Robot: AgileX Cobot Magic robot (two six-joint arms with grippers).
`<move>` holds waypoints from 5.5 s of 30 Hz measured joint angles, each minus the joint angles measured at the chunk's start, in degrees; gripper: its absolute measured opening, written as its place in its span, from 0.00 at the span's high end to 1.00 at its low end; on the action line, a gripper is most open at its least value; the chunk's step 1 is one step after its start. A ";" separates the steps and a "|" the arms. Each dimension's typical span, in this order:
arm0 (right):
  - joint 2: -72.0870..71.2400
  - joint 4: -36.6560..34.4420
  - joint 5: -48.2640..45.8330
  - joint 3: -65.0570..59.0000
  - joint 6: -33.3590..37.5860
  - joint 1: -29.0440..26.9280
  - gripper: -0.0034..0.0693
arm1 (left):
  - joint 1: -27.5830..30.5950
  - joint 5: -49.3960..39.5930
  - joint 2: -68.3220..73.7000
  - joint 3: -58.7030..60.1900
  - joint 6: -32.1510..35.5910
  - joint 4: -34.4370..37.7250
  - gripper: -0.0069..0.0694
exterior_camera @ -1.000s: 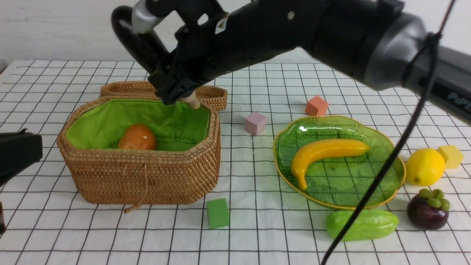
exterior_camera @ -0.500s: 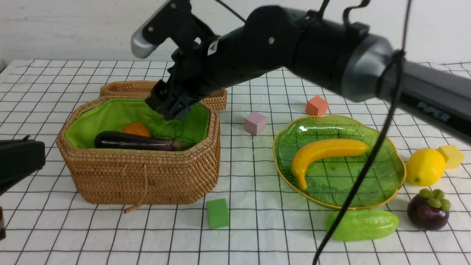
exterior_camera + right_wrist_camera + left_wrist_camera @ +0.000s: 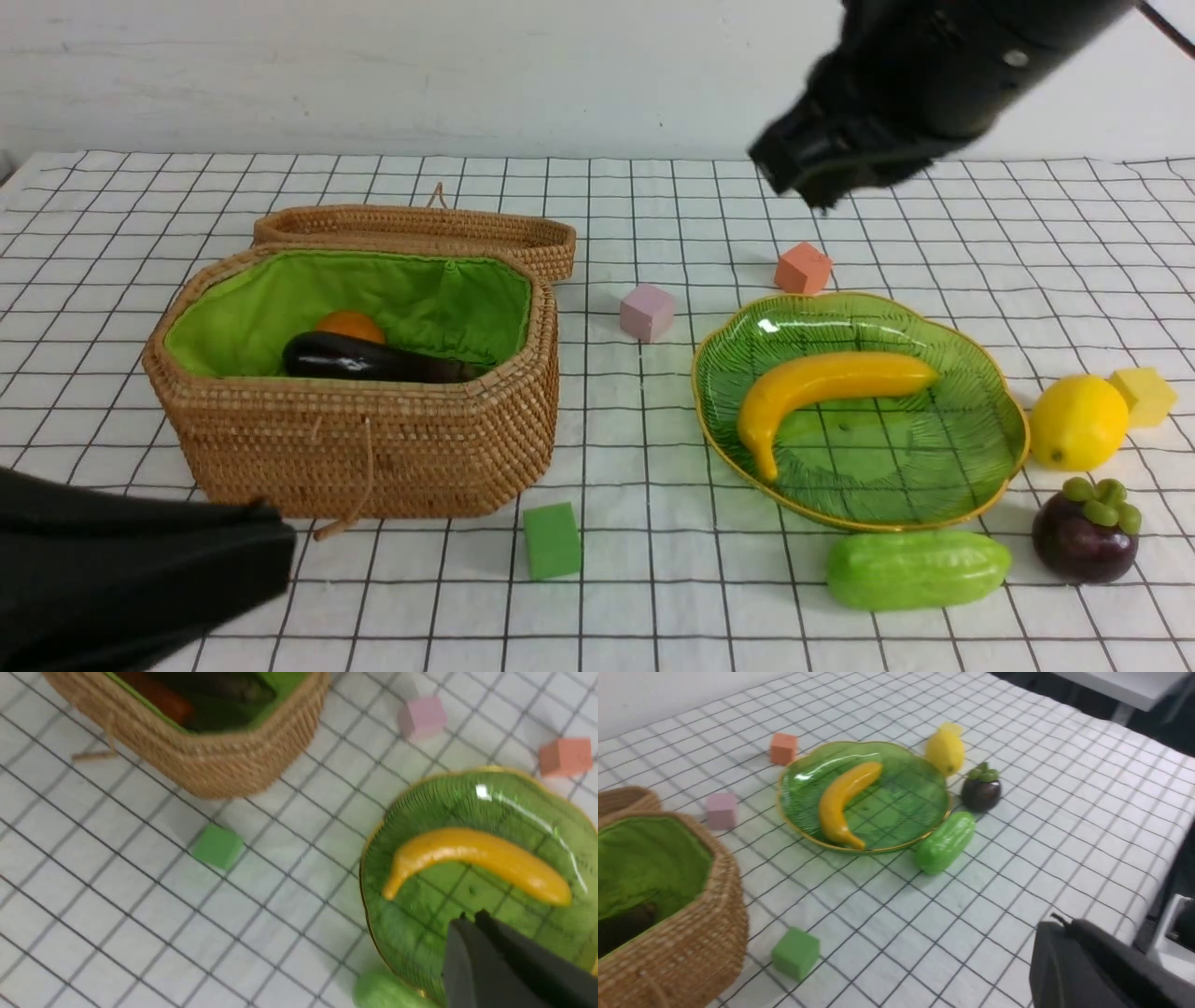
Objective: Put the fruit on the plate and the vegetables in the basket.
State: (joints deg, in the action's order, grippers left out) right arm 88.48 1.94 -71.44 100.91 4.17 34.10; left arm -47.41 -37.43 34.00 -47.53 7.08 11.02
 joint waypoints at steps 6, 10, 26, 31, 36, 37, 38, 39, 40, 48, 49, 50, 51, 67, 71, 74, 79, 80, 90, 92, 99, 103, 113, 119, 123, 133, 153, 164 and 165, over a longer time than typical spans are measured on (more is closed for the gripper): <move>-7.31 0.89 1.01 -24.04 5.54 -7.40 0.91 | 0.00 -0.64 0.00 0.00 8.60 6.68 0.93; -7.59 -0.23 12.60 -38.98 18.08 -9.75 0.70 | 0.00 -1.91 0.00 0.00 10.18 7.83 0.93; 1.05 -0.88 45.44 -53.14 44.73 -9.75 0.14 | 0.00 -3.35 0.00 0.00 10.67 8.05 0.93; 2.20 -0.69 43.20 -53.08 44.85 -9.75 0.25 | 0.00 -3.92 0.00 0.00 10.81 8.05 0.93; 2.20 -1.07 36.47 -53.08 44.85 -9.75 0.26 | 0.00 -4.33 0.00 0.00 10.81 8.05 0.93; 2.20 -1.39 35.36 -53.08 44.85 -9.68 0.26 | 0.00 -4.41 0.00 0.00 10.81 8.05 0.93; 2.20 -1.94 34.42 -53.08 44.85 -9.56 0.26 | 0.00 -4.49 0.00 0.00 10.81 8.05 0.93; 2.20 -1.94 34.28 -53.08 44.85 -9.43 0.26 | 0.00 -4.57 0.00 0.00 10.81 8.05 0.93; 2.20 -1.94 34.28 -53.08 44.85 -9.33 0.26 | 0.00 -4.57 0.00 0.00 10.81 8.05 0.93; 4.65 -2.40 36.06 -53.08 43.08 -9.02 0.15 | 0.00 -4.57 0.00 0.00 10.81 8.07 0.93; 5.75 -2.40 36.25 -53.08 42.60 -9.02 0.14 | 0.00 -4.57 0.00 0.00 10.81 8.07 0.93; 6.62 -2.40 36.26 -53.08 42.24 -9.02 0.14 | 0.00 -4.57 0.00 0.00 10.81 8.07 0.93; 7.06 -2.40 36.21 -52.97 42.07 -9.02 0.14 | 0.00 -4.57 0.00 0.00 10.81 8.07 0.93; -2.05 -14.51 28.36 -37.25 26.84 -6.33 0.31 | 0.00 -5.46 0.00 0.00 -13.06 -13.33 0.93; -1.63 -25.67 31.57 -24.50 29.25 -1.25 0.31 | 0.00 -5.46 0.00 0.00 -27.86 -26.10 0.93; 3.04 -33.08 36.72 -15.10 36.10 3.00 0.31 | 0.00 -6.05 0.00 0.00 -36.11 -32.50 0.93; 15.28 -39.32 44.19 -2.75 46.36 7.22 0.31 | 0.00 -6.24 0.00 0.00 -39.65 -35.07 0.93; 18.13 -39.53 45.20 -1.07 47.71 7.57 0.31 | 0.00 -6.36 0.00 0.00 -39.73 -35.07 0.93; 30.22 -38.81 51.14 4.60 50.49 7.61 0.03 | 0.00 -8.40 0.00 0.00 -39.98 -35.00 0.93; 28.61 -37.79 49.03 4.60 49.14 7.66 0.04 | 0.00 -8.40 0.00 0.00 -39.98 -35.00 0.92; 17.29 -28.19 27.69 4.95 29.87 6.72 0.29 | 0.00 -6.52 0.00 0.00 -33.67 -29.12 0.92; 10.64 -13.70 7.14 5.36 12.52 4.52 0.60 | 0.00 -4.35 0.00 0.00 -19.25 -16.81 0.92; -1.93 7.42 0.46 -18.40 -15.29 -7.79 0.96 | 0.00 -3.42 0.00 0.00 11.93 12.09 0.92; -3.60 3.77 5.97 -33.94 -19.88 -21.51 0.83 | 0.00 -4.03 0.12 0.00 16.08 13.93 0.92; -2.43 -4.45 16.20 -40.00 -15.59 -29.87 0.45 | 0.00 -4.81 0.47 0.00 16.44 14.01 0.92; 4.90 -3.44 27.13 -40.67 -12.33 -34.10 0.04 | 0.00 -5.01 2.12 0.00 16.44 14.21 0.91; 13.14 -5.75 32.12 -40.10 -8.93 -35.55 0.15 | 0.00 -5.01 2.17 0.00 16.44 14.35 0.91; -1.82 -17.90 33.59 -40.68 -1.07 -30.53 0.15 | 0.00 0.86 2.17 0.00 16.44 14.30 0.91; -2.08 -19.89 36.13 -40.68 1.07 -28.92 0.15 | 0.00 2.14 2.17 0.00 16.44 14.30 0.91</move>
State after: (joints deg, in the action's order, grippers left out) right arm 86.41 -17.94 -35.31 60.23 5.24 5.18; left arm -47.41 -35.29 36.17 -47.53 23.52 25.32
